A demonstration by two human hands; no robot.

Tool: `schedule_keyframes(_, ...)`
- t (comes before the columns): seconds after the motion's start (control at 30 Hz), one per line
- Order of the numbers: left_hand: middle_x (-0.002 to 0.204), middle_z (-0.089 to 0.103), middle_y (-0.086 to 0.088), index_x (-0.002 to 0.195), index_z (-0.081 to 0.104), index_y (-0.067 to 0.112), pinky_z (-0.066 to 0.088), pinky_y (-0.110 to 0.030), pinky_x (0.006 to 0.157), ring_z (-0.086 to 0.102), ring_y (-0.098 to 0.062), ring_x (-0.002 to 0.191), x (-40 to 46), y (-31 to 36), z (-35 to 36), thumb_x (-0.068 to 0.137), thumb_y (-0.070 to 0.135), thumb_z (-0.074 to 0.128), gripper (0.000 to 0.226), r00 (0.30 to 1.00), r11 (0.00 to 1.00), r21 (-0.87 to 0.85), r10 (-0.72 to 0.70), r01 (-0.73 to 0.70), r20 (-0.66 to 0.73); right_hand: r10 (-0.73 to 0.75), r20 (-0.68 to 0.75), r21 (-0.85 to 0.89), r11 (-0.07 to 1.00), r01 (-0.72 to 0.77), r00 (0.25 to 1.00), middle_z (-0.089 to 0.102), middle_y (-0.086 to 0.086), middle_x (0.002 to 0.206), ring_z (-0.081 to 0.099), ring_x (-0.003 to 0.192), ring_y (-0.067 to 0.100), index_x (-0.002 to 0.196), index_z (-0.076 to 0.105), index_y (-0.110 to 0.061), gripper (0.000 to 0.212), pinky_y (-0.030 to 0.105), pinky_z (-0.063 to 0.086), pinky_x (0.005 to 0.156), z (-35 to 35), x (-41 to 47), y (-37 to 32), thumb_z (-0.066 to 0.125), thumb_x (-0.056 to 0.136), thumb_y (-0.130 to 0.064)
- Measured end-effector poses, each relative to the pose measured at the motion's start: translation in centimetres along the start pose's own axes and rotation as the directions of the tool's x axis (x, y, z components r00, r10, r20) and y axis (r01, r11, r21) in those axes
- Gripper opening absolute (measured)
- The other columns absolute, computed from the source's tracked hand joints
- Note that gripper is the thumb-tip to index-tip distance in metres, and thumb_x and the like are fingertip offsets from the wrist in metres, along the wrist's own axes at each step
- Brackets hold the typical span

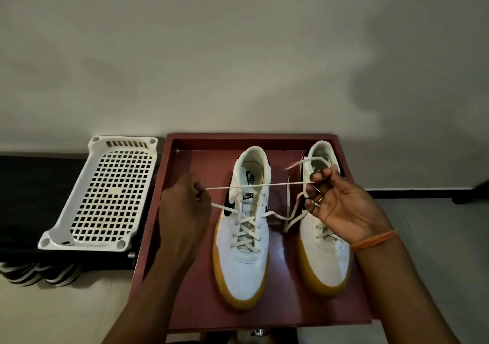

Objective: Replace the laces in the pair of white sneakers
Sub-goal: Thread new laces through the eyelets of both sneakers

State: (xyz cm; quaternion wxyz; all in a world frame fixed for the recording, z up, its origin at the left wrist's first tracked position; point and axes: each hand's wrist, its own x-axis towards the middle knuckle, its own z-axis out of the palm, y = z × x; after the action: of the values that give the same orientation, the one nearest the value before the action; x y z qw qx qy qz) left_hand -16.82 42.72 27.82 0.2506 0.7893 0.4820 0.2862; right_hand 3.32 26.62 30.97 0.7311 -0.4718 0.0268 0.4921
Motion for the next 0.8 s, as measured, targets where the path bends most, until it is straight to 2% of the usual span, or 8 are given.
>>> schedule_keyframes(0.17,0.061,0.059,-0.006,0.067,0.062,0.005,0.034,-0.025,0.048,0.060,-0.024,0.057,0.0,-2.6,0.0,0.072,0.014,0.068,0.012,0.950,0.969,0.152,-0.225,0.195,0.217,-0.053,-0.024,0.115,0.992,0.055,0.998,0.055,-0.005,0.071,0.047,0.055,0.008,0.074,0.057,-0.022,0.027,0.022,0.043,0.049,-1.1,0.4,-0.8,0.045,0.097,-0.031)
schedule_keyframes(0.23,0.062,0.062,-0.009,0.066,0.064,0.004,0.040,-0.026,0.050,0.060,-0.024,0.056,-0.5,-2.2,0.3,0.069,0.031,0.068,0.027,0.896,0.950,0.164,-0.307,0.266,0.322,-0.089,-0.033,0.168,0.981,0.093,0.995,0.054,-0.004,0.070,0.046,0.054,0.008,0.078,0.056,-0.020,0.026,0.022,0.044,0.048,-1.2,0.4,-0.9,0.042,0.099,-0.028)
schedule_keyframes(0.3,0.071,0.068,-0.014,0.072,0.066,0.004,0.048,-0.033,0.056,0.063,-0.027,0.059,-0.2,-1.6,0.4,0.077,0.024,0.067,0.021,0.839,0.906,0.087,-0.418,0.415,0.348,-0.126,-0.027,0.208,0.970,0.129,0.992,0.053,-0.005,0.069,0.045,0.052,0.006,0.082,0.057,-0.020,0.022,0.020,0.043,0.046,-1.4,0.5,-1.1,0.043,0.096,-0.028)
schedule_keyframes(0.37,0.082,0.069,-0.019,0.080,0.062,0.006,0.052,-0.037,0.056,0.066,-0.029,0.061,0.5,-1.4,0.7,0.088,0.007,0.055,0.011,0.772,0.788,-0.143,-0.521,0.599,0.364,-0.148,-0.007,0.236,0.961,0.145,0.989,0.053,-0.007,0.069,0.045,0.050,0.004,0.084,0.059,-0.021,0.016,0.017,0.041,0.043,-1.6,0.4,-1.4,0.046,0.092,-0.027)
schedule_keyframes(0.47,0.093,0.066,-0.012,0.105,0.060,0.009,0.055,-0.038,0.057,0.064,-0.024,0.068,1.2,-1.9,1.0,0.093,0.001,0.036,0.028,0.719,0.613,-0.376,-0.597,0.695,0.355,-0.152,0.035,0.279,0.951,0.136,0.988,0.052,-0.008,0.070,0.044,0.050,0.003,0.083,0.061,-0.021,0.021,0.015,0.039,0.041,-1.8,0.3,-1.4,0.044,0.094,-0.027)
schedule_keyframes(0.67,0.083,0.060,0.002,0.098,0.066,0.020,0.045,-0.031,0.061,0.054,-0.015,0.069,1.9,-1.7,0.8,0.097,0.009,0.037,0.031,0.464,0.189,-0.476,-0.680,0.859,0.568,-0.109,0.111,0.339,0.938,0.065,0.988,0.043,-0.004,0.070,0.039,0.052,0.008,0.074,0.051,-0.018,0.034,0.019,0.036,0.043,-0.7,0.3,0.2,0.033,0.101,-0.029)
schedule_keyframes(0.73,0.080,0.058,0.001,0.095,0.066,0.019,0.044,-0.031,0.063,0.053,-0.014,0.068,1.9,-1.7,0.6,0.096,0.010,0.039,0.029,0.441,0.158,-0.469,-0.678,0.869,0.588,-0.102,0.149,0.323,0.945,0.050,0.984,0.042,-0.002,0.070,0.037,0.055,0.010,0.072,0.047,-0.019,0.030,0.020,0.034,0.045,-0.3,0.2,0.8,0.038,0.096,-0.033)
schedule_keyframes(0.8,0.079,0.061,0.001,0.095,0.066,0.018,0.045,-0.029,0.060,0.055,-0.016,0.069,2.0,-1.8,0.7,0.092,0.005,0.041,0.029,0.497,0.249,-0.470,-0.684,0.847,0.534,-0.082,0.153,0.236,0.971,0.044,0.985,0.042,-0.002,0.069,0.036,0.053,0.010,0.068,0.044,-0.020,0.032,0.021,0.030,0.045,0.4,0.1,1.4,0.043,0.093,-0.040)
